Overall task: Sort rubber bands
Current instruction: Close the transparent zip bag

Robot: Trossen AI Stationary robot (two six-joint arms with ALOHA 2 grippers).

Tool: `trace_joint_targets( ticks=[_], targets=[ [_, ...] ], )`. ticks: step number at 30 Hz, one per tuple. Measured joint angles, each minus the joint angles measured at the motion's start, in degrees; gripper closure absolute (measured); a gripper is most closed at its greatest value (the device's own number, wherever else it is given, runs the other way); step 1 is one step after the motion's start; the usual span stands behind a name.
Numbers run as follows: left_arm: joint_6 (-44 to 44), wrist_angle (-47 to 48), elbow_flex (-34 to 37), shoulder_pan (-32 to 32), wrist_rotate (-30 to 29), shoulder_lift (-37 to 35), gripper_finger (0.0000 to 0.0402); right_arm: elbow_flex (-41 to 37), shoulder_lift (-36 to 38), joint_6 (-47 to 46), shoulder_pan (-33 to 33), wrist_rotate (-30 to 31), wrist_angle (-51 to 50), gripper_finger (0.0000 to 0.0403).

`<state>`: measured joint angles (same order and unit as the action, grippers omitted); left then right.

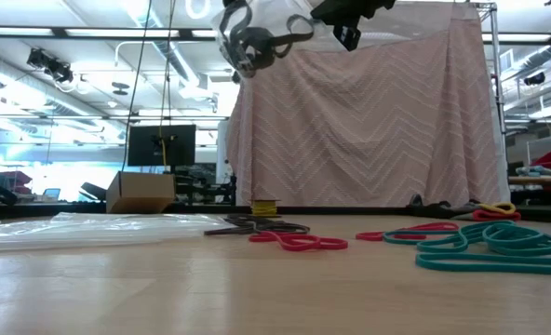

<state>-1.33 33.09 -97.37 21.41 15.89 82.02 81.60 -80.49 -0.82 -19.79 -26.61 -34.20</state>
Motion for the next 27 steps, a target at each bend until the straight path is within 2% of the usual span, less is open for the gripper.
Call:
trace_joint_targets(
  ticks=[22,27],
  targets=[
    [-2.75,2.96,-3.42,0.00,-2.74,-0.09,0.0401,0.00,0.00,-0.05,0.02,0.44,-1.41,0.0403],
    [-2.68,2.11,-3.45,0.02,-4.45,-0.10,0.0382,-0.04,0.00,-0.59,0.04,1.33,-1.16,0.0403]
  ],
)
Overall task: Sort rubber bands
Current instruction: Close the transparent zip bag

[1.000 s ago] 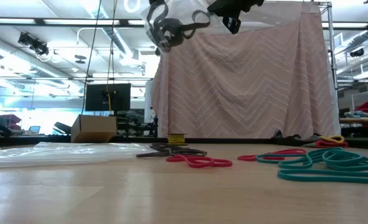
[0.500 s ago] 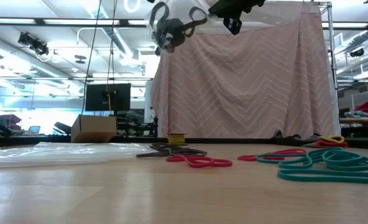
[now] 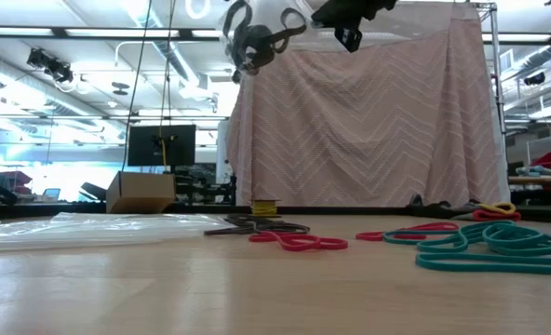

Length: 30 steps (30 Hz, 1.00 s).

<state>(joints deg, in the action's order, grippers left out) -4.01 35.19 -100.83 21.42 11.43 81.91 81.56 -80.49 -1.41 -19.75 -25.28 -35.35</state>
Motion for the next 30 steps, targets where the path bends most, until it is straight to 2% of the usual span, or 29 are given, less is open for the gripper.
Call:
trace_joint_targets(
  ticks=[10,15,22,26,30],
  targets=[
    [1.76,-1.60,-0.16,0.00,0.17,-0.13,0.0319,-0.22,-0.13,-0.48,-0.28,1.74,0.11,0.0403],
    [4.32,1.24,-0.13,-0.24,3.32,-0.46,0.0294,-0.13,-0.13,-0.53,-1.07,3.46,0.29,0.0403],
    [8.59,7.10,-0.03,-3.68,2.97,-0.55,0.0293,-0.03,-0.07,0.50,-4.56,7.10,-4.12,0.0403],
    [9.69,7.02,1.32,-6.94,1.03,-0.55,0.0295,-0.10,-0.06,2.89,-7.51,11.55,-9.85,0.0403],
    [10.52,5.84,3.31,-10.00,-1.87,-0.51,0.0296,-1.59,-0.02,3.14,-11.07,12.51,-12.17,0.0403]
  ],
)
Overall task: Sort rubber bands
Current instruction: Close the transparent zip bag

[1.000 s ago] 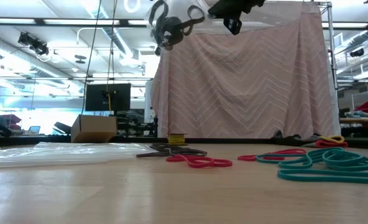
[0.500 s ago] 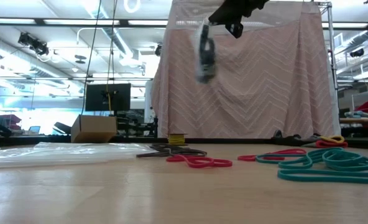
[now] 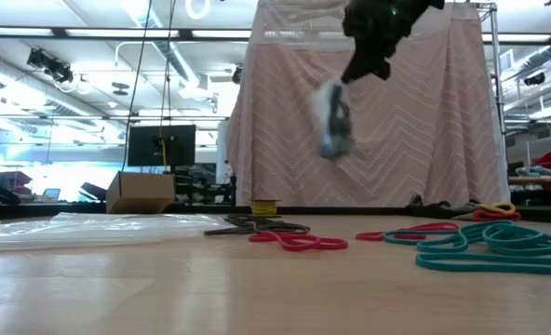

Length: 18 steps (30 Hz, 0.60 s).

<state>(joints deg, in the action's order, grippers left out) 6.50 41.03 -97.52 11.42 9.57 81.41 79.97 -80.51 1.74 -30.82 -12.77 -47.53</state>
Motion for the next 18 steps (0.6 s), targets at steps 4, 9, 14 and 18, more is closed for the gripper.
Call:
trace_joint_targets(
  ticks=[4,9,14,18],
  targets=[
    [0.78,-1.04,1.92,-2.14,-1.58,0.03,0.0296,-3.74,0.02,0.02,-3.54,1.62,0.74,0.0403],
    [1.61,-1.38,3.58,-3.26,-2.50,0.04,0.0296,-10.40,0.04,-1.77,-8.03,3.17,1.87,0.0403],
    [1.70,-1.44,4.11,-3.59,-3.09,0.07,0.0296,-16.26,0.03,-4.97,-10.45,1.39,5.32,0.0403],
    [1.67,-2.50,4.11,-3.59,-3.90,0.07,0.0296,-18.60,0.02,-8.58,-10.01,-2.40,10.25,0.0403]
  ],
)
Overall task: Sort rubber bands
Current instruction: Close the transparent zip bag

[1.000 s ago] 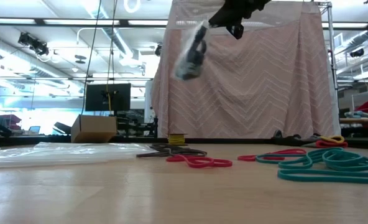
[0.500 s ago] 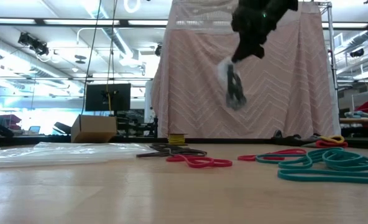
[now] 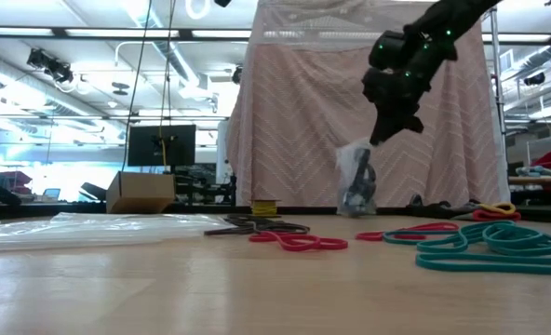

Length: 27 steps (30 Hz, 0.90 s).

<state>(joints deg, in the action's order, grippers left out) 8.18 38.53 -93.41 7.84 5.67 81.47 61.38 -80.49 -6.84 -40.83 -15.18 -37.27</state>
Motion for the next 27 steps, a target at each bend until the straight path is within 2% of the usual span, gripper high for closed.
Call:
trace_joint_targets(
  ticks=[4,7,11,17,23,27],
  targets=[
    [-0.25,-0.92,0.00,0.00,-0.49,0.00,0.0296,-0.43,0.00,-2.87,2.19,-2.09,5.36,0.0403],
    [-0.67,-1.16,0.00,0.01,-1.21,0.00,0.0296,-0.43,0.00,-3.58,3.18,-0.82,6.95,0.0403],
    [-1.68,-1.45,0.00,0.02,-2.16,0.00,0.0296,-1.21,0.00,-3.74,1.33,3.10,5.11,0.0403],
    [-1.70,-1.37,0.00,0.02,-2.23,0.00,0.0296,-4.33,0.00,-4.93,-3.01,9.73,-3.32,0.0402],
    [-1.88,0.56,0.00,0.02,-2.43,0.00,0.0296,-10.26,0.00,-10.81,-4.84,9.88,-4.60,0.0383],
    [-1.93,1.84,0.00,0.02,-2.66,0.00,0.0296,-13.41,0.00,-15.63,-4.81,8.90,-1.33,0.0357]
  ],
)
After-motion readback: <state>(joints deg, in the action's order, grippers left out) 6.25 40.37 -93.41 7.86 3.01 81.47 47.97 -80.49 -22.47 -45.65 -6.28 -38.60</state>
